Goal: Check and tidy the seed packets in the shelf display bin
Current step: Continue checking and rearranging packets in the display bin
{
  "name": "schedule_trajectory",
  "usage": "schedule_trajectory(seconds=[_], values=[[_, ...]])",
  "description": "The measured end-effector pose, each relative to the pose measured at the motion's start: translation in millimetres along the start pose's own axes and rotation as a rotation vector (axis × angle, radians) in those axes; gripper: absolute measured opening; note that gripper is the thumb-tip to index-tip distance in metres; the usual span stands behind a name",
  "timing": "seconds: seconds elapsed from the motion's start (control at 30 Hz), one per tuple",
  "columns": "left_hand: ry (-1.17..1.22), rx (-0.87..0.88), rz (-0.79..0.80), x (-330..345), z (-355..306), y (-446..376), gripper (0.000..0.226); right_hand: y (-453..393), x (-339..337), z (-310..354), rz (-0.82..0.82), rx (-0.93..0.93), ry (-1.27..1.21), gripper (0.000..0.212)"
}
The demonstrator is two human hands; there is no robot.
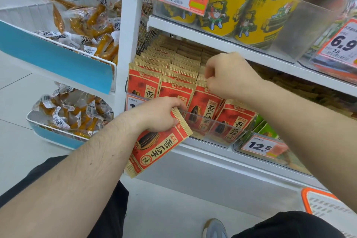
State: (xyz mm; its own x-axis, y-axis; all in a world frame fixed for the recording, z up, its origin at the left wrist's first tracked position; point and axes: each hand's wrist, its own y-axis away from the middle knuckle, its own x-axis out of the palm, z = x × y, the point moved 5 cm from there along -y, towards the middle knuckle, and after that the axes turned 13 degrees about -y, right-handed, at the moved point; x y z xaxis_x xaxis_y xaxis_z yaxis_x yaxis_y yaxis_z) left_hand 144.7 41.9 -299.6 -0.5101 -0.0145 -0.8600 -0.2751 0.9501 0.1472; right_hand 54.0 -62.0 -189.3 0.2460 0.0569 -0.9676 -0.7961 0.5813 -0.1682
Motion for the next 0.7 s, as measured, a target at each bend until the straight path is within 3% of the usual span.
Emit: schedule_trajectory(seconds=[0.07,0.17,0.3,0.4,0.7], values=[[-0.023,0.004,-0.010,0,-1,-1,0.048,6,13,10,0.307,0.049,-0.118,0.028],[-0.056,-0.003,-0.035,-2,-5,-1,0.047,0,55,6,0.787,0.180,0.054,0.028],[-0.094,0.003,-0.056,-3,-8,-2,0.045,-12,95,-4,1.144,0.280,0.078,0.042],[-0.094,0.008,-0.043,-4,-8,-3,0.044,-16,105,-10,1.226,0.349,0.122,0.059],[-0.085,0.017,-0.039,-6,-6,-7,0.040,-25,107,-10,1.123,0.292,0.303,0.052]])
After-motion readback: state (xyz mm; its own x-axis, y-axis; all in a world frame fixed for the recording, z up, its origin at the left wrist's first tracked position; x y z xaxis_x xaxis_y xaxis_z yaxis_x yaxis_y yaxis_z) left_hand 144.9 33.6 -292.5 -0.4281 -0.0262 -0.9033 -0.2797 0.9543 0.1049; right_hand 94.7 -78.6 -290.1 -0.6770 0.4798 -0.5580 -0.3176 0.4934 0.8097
